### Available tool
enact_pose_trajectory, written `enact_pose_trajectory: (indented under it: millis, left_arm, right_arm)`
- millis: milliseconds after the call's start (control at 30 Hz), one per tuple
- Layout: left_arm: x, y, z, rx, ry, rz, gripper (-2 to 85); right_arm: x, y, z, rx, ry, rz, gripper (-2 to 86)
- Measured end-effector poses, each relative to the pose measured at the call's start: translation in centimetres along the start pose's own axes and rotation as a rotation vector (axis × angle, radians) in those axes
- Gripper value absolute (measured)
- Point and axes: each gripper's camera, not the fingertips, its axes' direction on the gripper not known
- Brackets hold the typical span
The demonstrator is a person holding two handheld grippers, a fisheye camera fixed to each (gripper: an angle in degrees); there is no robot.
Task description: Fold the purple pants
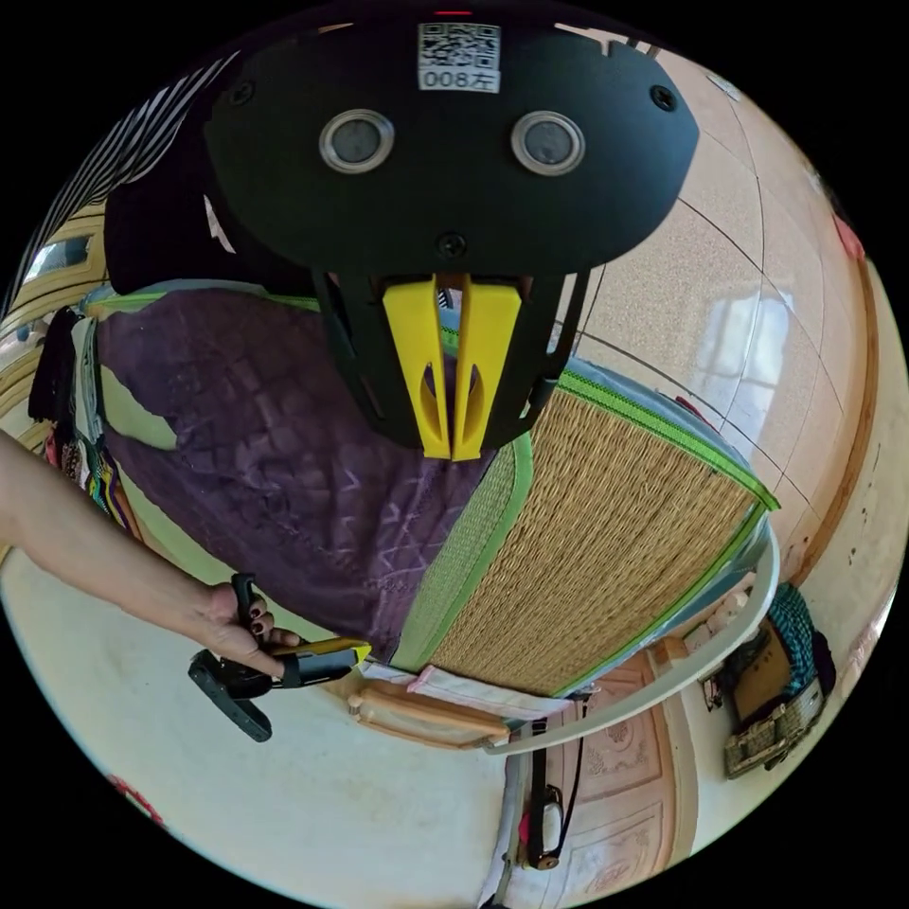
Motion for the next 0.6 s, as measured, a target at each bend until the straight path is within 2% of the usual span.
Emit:
enact_pose_trajectory:
  millis: [167,233,300,367,467,600]
  left_arm:
    - [1.6,-0.5,-2.0,0.065,0.003,-0.001,0.1]
    - [2.4,-0.7,-2.8,0.089,0.013,0.009,0.1]
    - [3.2,-1.1,-2.6,0.062,0.030,0.028,0.1]
    - [3.8,-1.9,-0.8,-0.082,0.057,0.031,0.1]
    - [4.3,-2.6,-2.0,-0.035,0.096,-0.008,0.1]
    - [6.2,-3.3,-3.0,-0.021,0.115,0.021,0.1]
  right_arm:
    - [-1.9,1.0,-5.3,0.054,0.026,-0.081,3.1]
    - [-2.6,2.1,-6.2,0.037,0.096,-0.115,1.9]
    - [-2.6,3.0,-5.8,-0.014,0.173,-0.123,1.0]
    - [-1.5,3.5,-4.2,-0.165,0.218,-0.094,0.3]
    - [-1.8,4.1,-8.4,-0.067,0.148,-0.051,-0.2]
    - [-4.0,7.5,-15.0,0.020,0.152,-0.116,-0.3]
